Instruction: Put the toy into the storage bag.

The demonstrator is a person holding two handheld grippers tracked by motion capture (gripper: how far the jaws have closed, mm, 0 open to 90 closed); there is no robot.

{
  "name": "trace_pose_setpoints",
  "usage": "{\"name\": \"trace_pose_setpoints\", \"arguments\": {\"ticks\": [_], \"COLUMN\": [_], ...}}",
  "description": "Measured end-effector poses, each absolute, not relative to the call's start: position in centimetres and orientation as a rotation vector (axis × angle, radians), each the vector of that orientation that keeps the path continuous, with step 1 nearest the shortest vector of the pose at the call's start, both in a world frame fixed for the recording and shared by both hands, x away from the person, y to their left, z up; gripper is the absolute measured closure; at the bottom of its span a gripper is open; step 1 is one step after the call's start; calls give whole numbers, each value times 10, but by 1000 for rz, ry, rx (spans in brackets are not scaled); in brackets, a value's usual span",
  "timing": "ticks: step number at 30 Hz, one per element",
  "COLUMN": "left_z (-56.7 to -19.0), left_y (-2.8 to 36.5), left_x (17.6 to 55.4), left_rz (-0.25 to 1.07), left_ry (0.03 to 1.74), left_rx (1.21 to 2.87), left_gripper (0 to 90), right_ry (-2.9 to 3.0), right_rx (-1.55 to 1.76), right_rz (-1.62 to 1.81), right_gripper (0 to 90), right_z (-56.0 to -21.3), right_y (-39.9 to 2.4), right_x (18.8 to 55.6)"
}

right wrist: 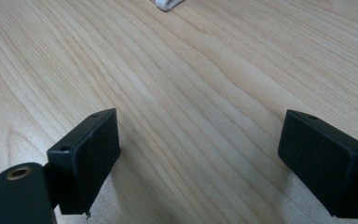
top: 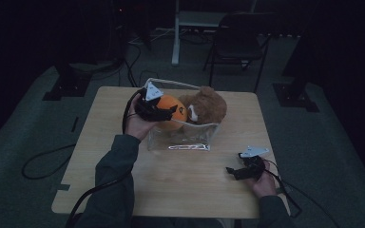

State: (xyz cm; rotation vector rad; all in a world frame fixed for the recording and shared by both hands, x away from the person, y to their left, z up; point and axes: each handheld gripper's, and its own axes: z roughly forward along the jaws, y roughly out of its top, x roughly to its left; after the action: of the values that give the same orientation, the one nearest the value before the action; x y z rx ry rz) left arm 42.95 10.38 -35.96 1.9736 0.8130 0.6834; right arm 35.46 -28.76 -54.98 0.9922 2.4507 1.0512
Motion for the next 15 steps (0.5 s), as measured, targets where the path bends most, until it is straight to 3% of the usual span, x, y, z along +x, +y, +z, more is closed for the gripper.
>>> {"name": "trace_pose_setpoints", "arguments": {"ticks": [5,15], "left_z": [-362,-355], "left_y": [108,124], "left_x": [429,424], "left_rz": [702,709], "left_ry": [842,860], "left_rx": [1951,1897], "left_gripper": [370,382], "right_ry": [2450,2447], "right_rx": [993,991], "right_rz": [1051,1051], "right_gripper": [120,120], "right_z": [-550,-550], "right_y": [-288,-287], "right_x": [355,354]}}
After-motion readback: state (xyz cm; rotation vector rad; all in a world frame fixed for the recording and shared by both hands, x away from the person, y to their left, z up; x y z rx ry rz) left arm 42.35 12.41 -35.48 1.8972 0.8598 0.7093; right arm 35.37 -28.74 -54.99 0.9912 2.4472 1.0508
